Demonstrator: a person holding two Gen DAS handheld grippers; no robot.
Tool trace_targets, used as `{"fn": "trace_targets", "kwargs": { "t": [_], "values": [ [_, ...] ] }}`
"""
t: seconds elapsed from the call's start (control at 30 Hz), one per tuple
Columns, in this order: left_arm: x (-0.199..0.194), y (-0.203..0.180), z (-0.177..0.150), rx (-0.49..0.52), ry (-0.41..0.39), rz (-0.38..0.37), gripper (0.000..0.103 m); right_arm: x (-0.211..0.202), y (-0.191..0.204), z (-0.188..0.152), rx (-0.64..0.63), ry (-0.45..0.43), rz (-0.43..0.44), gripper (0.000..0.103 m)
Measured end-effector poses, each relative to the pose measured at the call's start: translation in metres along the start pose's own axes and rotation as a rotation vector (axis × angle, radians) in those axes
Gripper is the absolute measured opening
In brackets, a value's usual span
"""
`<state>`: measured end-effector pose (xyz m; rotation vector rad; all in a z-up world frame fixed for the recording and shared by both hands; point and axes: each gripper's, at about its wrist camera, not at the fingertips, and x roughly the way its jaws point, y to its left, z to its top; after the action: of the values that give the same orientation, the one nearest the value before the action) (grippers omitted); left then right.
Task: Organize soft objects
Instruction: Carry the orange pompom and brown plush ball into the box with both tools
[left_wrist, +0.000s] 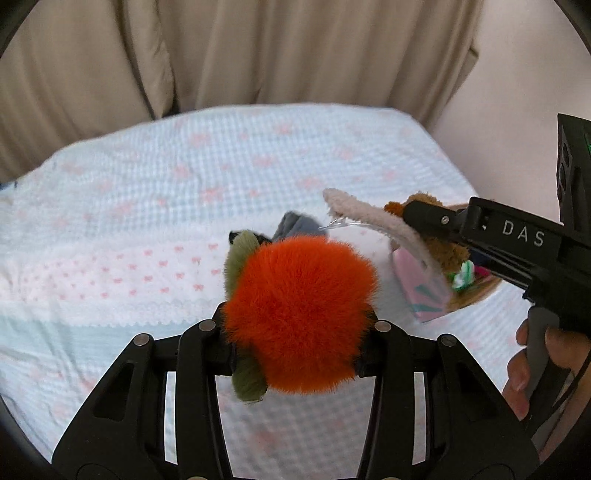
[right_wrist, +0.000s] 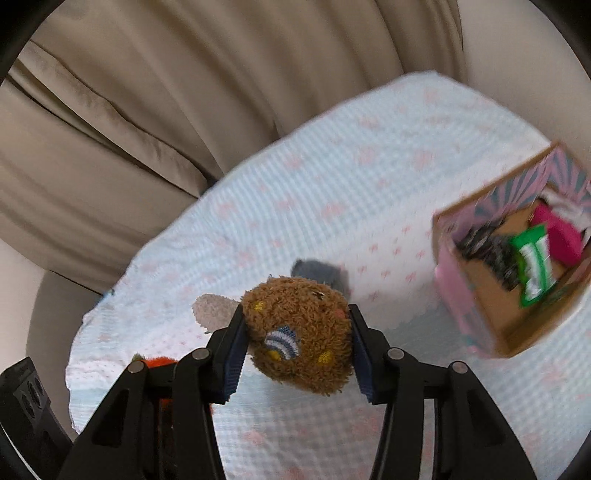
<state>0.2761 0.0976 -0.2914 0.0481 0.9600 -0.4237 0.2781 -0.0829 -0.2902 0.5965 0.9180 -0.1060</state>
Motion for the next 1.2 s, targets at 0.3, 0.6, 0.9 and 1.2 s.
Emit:
{"fn": "trace_targets", "kwargs": {
  "t": [0.3,0.6,0.9,1.2],
  "values": [
    [-0.08,-0.06,0.025,-0.01,-0.065,-0.028,0.039,-0.115,-0.028,0.029,-0.005,-0.08,0.016,0.046],
    [-0.109,-0.16,0.03,-0.067,-0.116,-0.004,0.039,-0.179,-0.12,0.062,-0.053,-0.048,-0.01,0.046],
    [-0.063,-0.254,0.037,-0.15,-0.067,0.008,0.039,-0.191,-0.216,0.108,-0.128,0.008,-0.018,0.046],
    [0.017,-0.308,0.046,-0.16,0.068,0.015,0.039,-0.154,-0.284,0.147,-0.128,0.098,-0.045,0.046]
  ]
}}
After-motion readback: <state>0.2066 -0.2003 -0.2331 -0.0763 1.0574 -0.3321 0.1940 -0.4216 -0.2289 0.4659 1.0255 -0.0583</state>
